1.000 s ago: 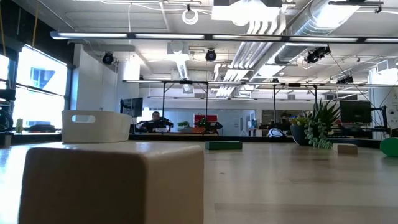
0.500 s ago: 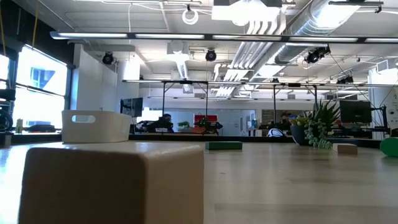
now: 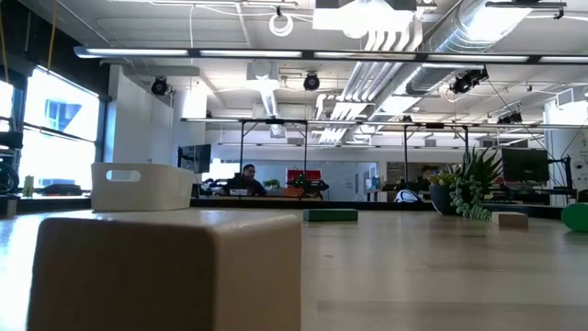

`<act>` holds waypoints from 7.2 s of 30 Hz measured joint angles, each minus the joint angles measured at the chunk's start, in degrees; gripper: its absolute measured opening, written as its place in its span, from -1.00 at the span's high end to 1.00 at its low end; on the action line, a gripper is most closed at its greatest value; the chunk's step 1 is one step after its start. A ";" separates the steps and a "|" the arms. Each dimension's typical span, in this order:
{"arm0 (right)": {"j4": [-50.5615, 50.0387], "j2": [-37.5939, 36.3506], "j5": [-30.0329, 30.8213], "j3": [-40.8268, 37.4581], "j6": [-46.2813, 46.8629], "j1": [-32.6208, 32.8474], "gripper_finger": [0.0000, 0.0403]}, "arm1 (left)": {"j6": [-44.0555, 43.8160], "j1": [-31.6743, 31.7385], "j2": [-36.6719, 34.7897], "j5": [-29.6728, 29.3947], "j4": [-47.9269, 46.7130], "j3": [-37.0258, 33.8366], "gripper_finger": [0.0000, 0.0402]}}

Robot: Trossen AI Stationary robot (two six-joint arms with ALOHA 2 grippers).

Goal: Sort & place blocks by color
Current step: Put the brown block into the transparent bin, then put the green block into the top white bin

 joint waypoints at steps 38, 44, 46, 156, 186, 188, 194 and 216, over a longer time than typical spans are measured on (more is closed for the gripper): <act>-0.61 0.28 1.24 -0.11 3.63 -0.02 0.08 | 9.82 0.00 -0.02 -6.42 -4.83 0.04 0.48; -0.57 0.26 1.70 -0.11 3.54 0.00 -0.02 | 9.57 -0.30 -0.02 -10.09 -11.74 0.04 0.48; -0.57 0.24 1.72 -0.11 3.46 0.00 -0.03 | 9.11 -0.99 -0.02 -12.36 -14.59 0.03 0.48; -27.60 19.06 -25.95 -0.07 1.87 -23.21 -0.04 | -87.27 -49.33 3.35 -3.65 -87.30 0.09 0.02; -28.17 40.75 -14.90 -0.11 -0.23 -23.18 -0.04 | -78.29 -49.33 -13.46 -26.01 -91.83 0.13 0.03; -28.11 41.66 -15.02 -0.11 -0.72 -23.39 -0.04 | -78.31 -49.33 -13.46 -26.01 -93.16 0.13 0.03; -28.06 42.82 -17.61 -0.09 -1.12 -23.74 -0.04 | -78.74 -49.34 -13.45 -26.11 -95.25 0.13 0.03; -28.75 47.17 -14.27 -0.07 4.86 -21.21 0.01 | -79.95 -49.33 -13.42 -27.23 -96.74 0.13 0.03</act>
